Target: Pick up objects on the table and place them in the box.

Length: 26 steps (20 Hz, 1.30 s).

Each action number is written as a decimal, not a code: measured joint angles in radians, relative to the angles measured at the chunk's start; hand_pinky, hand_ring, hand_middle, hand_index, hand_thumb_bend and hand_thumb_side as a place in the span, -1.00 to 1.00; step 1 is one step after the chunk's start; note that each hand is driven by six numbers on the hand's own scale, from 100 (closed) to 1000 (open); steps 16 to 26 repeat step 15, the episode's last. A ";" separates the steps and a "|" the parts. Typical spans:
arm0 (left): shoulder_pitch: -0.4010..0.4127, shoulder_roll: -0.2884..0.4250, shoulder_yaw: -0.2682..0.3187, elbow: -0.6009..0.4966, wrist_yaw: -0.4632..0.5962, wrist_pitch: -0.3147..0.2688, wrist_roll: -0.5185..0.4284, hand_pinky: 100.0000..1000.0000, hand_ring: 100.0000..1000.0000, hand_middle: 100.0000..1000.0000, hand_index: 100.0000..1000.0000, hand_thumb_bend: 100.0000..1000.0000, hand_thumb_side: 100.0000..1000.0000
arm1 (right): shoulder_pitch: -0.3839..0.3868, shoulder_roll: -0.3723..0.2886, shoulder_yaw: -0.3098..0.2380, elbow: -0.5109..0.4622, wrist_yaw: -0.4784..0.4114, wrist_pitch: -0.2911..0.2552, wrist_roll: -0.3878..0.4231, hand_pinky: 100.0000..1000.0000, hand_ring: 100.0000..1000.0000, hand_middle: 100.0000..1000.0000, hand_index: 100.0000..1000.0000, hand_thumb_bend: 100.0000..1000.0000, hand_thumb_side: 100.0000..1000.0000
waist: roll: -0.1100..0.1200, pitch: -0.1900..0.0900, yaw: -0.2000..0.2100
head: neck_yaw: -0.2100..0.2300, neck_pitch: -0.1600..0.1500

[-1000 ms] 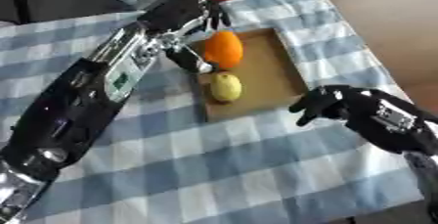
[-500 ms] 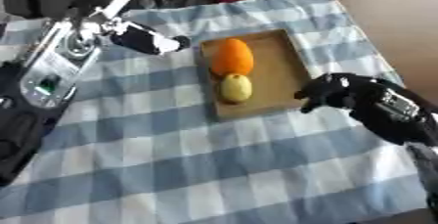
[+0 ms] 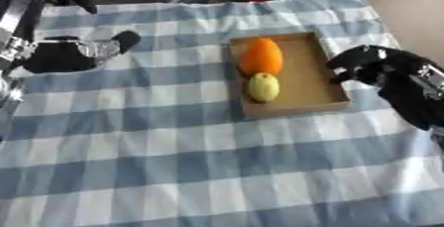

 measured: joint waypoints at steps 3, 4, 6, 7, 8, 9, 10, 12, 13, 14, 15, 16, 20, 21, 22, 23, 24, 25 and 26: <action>0.051 -0.044 0.020 -0.001 0.024 -0.009 0.027 0.14 -0.10 -0.08 0.36 0.27 -0.58 | 0.009 -0.001 -0.021 -0.001 -0.003 0.002 -0.032 0.41 0.66 0.48 0.48 -1.00 0.89 | 0.000 -0.006 0.017 | 0.002 0.016; 0.065 -0.059 0.025 -0.001 0.028 -0.010 0.034 0.14 -0.10 -0.08 0.36 0.28 -0.57 | 0.010 -0.001 -0.027 -0.001 -0.004 0.003 -0.041 0.41 0.66 0.48 0.48 -1.00 0.89 | 0.000 -0.008 0.021 | 0.004 0.020; 0.091 -0.086 0.031 -0.001 0.030 -0.011 0.045 0.14 -0.10 -0.08 0.36 0.29 -0.54 | 0.017 -0.001 -0.036 -0.002 -0.004 0.006 -0.058 0.41 0.66 0.49 0.49 -1.00 0.88 | 0.000 -0.009 0.027 | 0.006 0.028; 0.103 -0.099 0.033 -0.001 0.032 -0.010 0.049 0.14 -0.10 -0.08 0.36 0.30 -0.54 | 0.018 -0.001 -0.040 -0.002 -0.004 0.008 -0.066 0.41 0.66 0.49 0.49 -1.00 0.88 | 0.000 -0.009 0.029 | 0.009 0.032; 0.114 -0.110 0.034 -0.001 0.033 -0.010 0.052 0.14 -0.10 -0.08 0.36 0.32 -0.51 | 0.019 -0.001 -0.043 -0.002 -0.004 0.009 -0.073 0.41 0.66 0.49 0.50 -1.00 0.88 | 0.000 -0.009 0.030 | 0.010 0.035; 0.123 -0.121 0.036 -0.001 0.035 -0.010 0.055 0.14 -0.10 -0.08 0.36 0.33 -0.50 | 0.022 -0.001 -0.047 -0.003 -0.004 0.011 -0.080 0.41 0.66 0.49 0.50 -1.00 0.89 | -0.001 -0.009 0.032 | 0.010 0.035; 0.130 -0.130 0.037 -0.001 0.036 -0.012 0.058 0.14 -0.10 -0.08 0.36 0.34 -0.49 | 0.027 -0.001 -0.050 -0.003 -0.004 0.012 -0.087 0.41 0.66 0.49 0.50 -1.00 0.89 | -0.001 -0.009 0.032 | 0.011 0.036; 0.147 -0.146 0.037 -0.001 0.042 -0.016 0.064 0.14 -0.09 -0.08 0.36 0.35 -0.48 | 0.030 -0.001 -0.055 -0.003 -0.004 0.015 -0.100 0.40 0.66 0.49 0.50 -1.00 0.89 | -0.001 -0.008 0.032 | 0.014 0.038; 0.156 -0.154 0.037 -0.001 0.045 -0.019 0.066 0.14 -0.09 -0.08 0.36 0.36 -0.48 | 0.031 -0.001 -0.058 -0.003 -0.004 0.017 -0.106 0.40 0.66 0.49 0.50 -1.00 0.89 | -0.001 -0.008 0.032 | 0.015 0.039; 0.165 -0.159 0.037 0.000 0.049 -0.021 0.069 0.14 -0.10 -0.08 0.36 0.36 -0.47 | 0.033 0.000 -0.059 -0.003 -0.004 0.018 -0.112 0.40 0.66 0.49 0.51 -1.00 0.90 | -0.002 -0.006 0.032 | 0.015 0.041; 0.174 -0.165 0.037 0.001 0.054 -0.024 0.071 0.14 -0.10 -0.08 0.36 0.37 -0.47 | 0.035 0.000 -0.060 -0.003 -0.004 0.020 -0.118 0.40 0.66 0.49 0.51 -1.00 0.90 | -0.003 -0.005 0.032 | 0.015 0.043; 0.174 -0.165 0.037 0.001 0.054 -0.024 0.071 0.14 -0.10 -0.08 0.36 0.37 -0.47 | 0.035 0.000 -0.060 -0.003 -0.004 0.020 -0.118 0.40 0.66 0.49 0.51 -1.00 0.90 | -0.003 -0.005 0.032 | 0.015 0.043; 0.174 -0.165 0.037 0.001 0.054 -0.024 0.071 0.14 -0.10 -0.08 0.36 0.37 -0.47 | 0.035 0.000 -0.060 -0.003 -0.004 0.020 -0.118 0.40 0.66 0.49 0.51 -1.00 0.90 | -0.003 -0.005 0.032 | 0.015 0.043; 0.174 -0.165 0.037 0.001 0.054 -0.024 0.071 0.14 -0.10 -0.08 0.36 0.37 -0.47 | 0.035 0.000 -0.060 -0.003 -0.004 0.020 -0.118 0.40 0.66 0.49 0.51 -1.00 0.90 | -0.003 -0.005 0.032 | 0.015 0.043; 0.174 -0.165 0.037 0.001 0.054 -0.024 0.071 0.14 -0.10 -0.08 0.36 0.37 -0.47 | 0.035 0.000 -0.060 -0.003 -0.004 0.020 -0.118 0.40 0.66 0.49 0.51 -1.00 0.90 | -0.003 -0.005 0.032 | 0.015 0.043; 0.174 -0.165 0.037 0.001 0.054 -0.024 0.071 0.14 -0.10 -0.08 0.36 0.37 -0.47 | 0.035 0.000 -0.060 -0.003 -0.004 0.020 -0.118 0.40 0.66 0.49 0.51 -1.00 0.90 | -0.003 -0.005 0.032 | 0.015 0.043; 0.174 -0.165 0.037 0.001 0.054 -0.024 0.071 0.14 -0.10 -0.08 0.36 0.37 -0.47 | 0.035 0.000 -0.060 -0.003 -0.004 0.020 -0.118 0.40 0.66 0.49 0.51 -1.00 0.90 | -0.003 -0.005 0.032 | 0.015 0.043; 0.174 -0.165 0.037 0.001 0.054 -0.024 0.071 0.14 -0.10 -0.08 0.36 0.37 -0.47 | 0.035 0.000 -0.060 -0.003 -0.004 0.020 -0.118 0.40 0.66 0.49 0.51 -1.00 0.90 | -0.003 -0.005 0.032 | 0.015 0.043; 0.174 -0.165 0.037 0.001 0.054 -0.024 0.071 0.14 -0.10 -0.08 0.36 0.37 -0.47 | 0.035 0.000 -0.060 -0.003 -0.004 0.020 -0.118 0.40 0.66 0.49 0.51 -1.00 0.90 | -0.003 -0.005 0.032 | 0.015 0.043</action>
